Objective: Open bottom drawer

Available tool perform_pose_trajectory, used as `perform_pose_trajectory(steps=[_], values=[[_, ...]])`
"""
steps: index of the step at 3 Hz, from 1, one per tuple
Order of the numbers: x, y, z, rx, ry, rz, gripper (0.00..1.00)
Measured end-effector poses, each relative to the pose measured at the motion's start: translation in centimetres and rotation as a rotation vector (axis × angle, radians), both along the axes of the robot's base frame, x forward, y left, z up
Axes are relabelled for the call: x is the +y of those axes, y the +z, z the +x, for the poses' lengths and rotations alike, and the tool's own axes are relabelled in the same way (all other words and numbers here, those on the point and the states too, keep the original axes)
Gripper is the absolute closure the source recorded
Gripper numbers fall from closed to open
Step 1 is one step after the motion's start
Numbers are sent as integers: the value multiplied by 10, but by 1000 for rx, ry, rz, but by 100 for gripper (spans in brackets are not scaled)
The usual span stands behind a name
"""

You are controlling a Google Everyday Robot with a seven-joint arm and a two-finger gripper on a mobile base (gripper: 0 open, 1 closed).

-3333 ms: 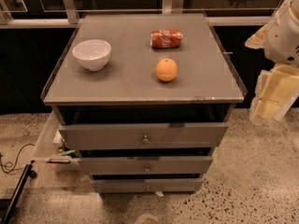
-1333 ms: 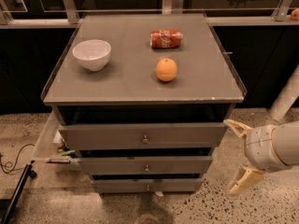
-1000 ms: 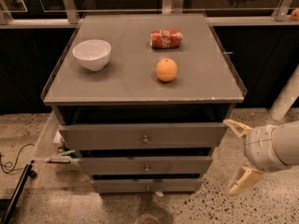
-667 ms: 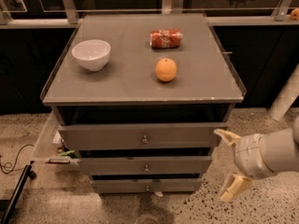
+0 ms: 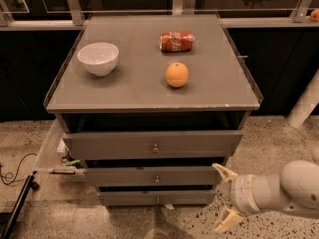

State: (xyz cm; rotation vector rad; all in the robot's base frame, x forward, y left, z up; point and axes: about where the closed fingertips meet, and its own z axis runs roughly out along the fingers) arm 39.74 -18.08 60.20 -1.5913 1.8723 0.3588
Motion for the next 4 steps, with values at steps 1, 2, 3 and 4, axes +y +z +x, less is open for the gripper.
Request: perform_pose_trajectory(steps=[1, 2, 3, 4], values=[[9, -56, 11, -35, 10, 39, 0], [8, -103, 27, -40, -1, 26, 0], [-9, -140, 50, 4, -69, -16, 0], [-9, -140, 50, 4, -69, -17, 0]])
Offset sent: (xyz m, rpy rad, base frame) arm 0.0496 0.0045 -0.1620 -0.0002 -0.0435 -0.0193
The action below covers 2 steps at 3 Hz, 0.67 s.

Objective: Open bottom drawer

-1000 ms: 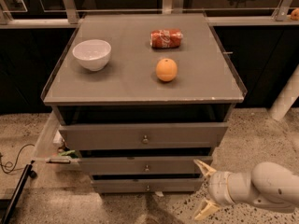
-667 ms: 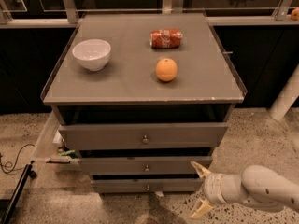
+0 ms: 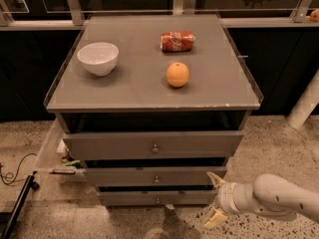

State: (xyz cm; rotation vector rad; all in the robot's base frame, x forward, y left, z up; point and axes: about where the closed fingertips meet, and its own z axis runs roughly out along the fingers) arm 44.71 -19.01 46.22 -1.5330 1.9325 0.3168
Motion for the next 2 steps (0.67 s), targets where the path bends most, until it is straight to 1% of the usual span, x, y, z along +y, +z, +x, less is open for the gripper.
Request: perform_pose_trajectory(steps=[1, 2], values=[[1, -15, 2, -15, -6, -32, 0], [-9, -46, 13, -56, 3, -38, 0]])
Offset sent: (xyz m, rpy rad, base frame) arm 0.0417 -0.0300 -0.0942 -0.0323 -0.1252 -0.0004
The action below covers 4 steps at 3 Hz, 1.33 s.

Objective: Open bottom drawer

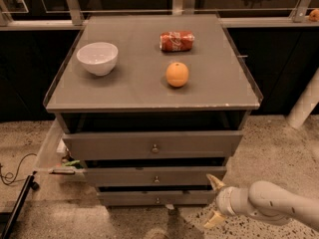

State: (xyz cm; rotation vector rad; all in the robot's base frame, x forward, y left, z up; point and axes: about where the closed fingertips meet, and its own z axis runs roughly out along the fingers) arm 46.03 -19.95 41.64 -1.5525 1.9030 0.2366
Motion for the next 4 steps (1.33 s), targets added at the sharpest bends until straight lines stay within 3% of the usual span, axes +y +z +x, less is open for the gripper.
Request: perform_pose_trajectory(steps=[2, 3, 4], values=[[-29, -71, 28, -90, 64, 74, 0], [-34, -100, 23, -104, 130, 104, 0], [-34, -106, 23, -108, 146, 113, 0]])
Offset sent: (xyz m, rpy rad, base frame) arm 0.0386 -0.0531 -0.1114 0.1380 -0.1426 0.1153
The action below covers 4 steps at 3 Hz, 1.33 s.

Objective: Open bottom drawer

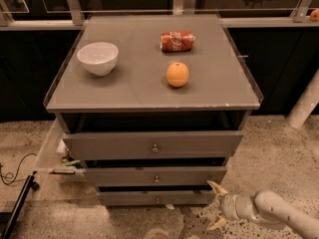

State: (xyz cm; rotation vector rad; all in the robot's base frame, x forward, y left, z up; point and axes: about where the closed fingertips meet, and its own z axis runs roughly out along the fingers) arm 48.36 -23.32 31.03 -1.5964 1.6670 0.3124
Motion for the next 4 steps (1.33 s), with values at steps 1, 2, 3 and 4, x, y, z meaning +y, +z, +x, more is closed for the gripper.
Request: perform_pose_trajectory(steps=[1, 2, 3, 4], values=[[6, 9, -1, -13, 12, 4, 0], [23, -7, -17, 12, 50, -9, 0], [37, -39, -30, 50, 84, -25, 0], [42, -70, -33, 77, 94, -17, 0]])
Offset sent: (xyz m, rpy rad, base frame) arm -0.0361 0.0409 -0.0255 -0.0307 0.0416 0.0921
